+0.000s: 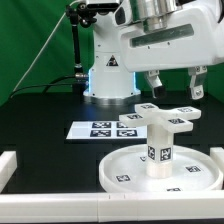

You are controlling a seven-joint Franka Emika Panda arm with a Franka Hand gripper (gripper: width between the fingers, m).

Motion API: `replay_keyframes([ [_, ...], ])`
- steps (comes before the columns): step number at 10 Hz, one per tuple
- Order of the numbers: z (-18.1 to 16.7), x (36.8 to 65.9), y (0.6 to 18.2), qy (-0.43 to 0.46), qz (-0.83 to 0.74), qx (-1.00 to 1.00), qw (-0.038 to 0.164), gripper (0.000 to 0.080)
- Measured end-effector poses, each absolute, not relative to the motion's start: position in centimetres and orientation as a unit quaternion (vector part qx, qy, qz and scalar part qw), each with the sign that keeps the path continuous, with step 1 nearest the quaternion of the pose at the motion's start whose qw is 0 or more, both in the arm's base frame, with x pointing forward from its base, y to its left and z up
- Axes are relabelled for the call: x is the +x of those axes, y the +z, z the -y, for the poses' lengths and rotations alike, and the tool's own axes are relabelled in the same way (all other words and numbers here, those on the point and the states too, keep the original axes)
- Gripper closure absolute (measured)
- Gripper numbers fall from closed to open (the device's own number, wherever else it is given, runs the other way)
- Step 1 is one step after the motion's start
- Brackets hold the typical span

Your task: Assemble round table

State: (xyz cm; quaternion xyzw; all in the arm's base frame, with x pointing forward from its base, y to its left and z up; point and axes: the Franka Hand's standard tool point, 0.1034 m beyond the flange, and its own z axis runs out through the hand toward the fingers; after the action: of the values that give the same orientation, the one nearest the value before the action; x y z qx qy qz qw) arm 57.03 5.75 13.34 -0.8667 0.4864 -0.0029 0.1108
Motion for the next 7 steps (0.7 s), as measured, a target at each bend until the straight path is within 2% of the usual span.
replay_keyframes([
  [4,-5.70,57.02,13.32,-0.018,-0.368,-0.924,0.108,0.0151],
  [5,-5.65,57.01,13.31,-0.025,-0.308,-0.946,0.102,0.0151],
  [7,-5.84,57.02,13.34,-0.037,-0.174,-0.981,0.075,0.0151],
])
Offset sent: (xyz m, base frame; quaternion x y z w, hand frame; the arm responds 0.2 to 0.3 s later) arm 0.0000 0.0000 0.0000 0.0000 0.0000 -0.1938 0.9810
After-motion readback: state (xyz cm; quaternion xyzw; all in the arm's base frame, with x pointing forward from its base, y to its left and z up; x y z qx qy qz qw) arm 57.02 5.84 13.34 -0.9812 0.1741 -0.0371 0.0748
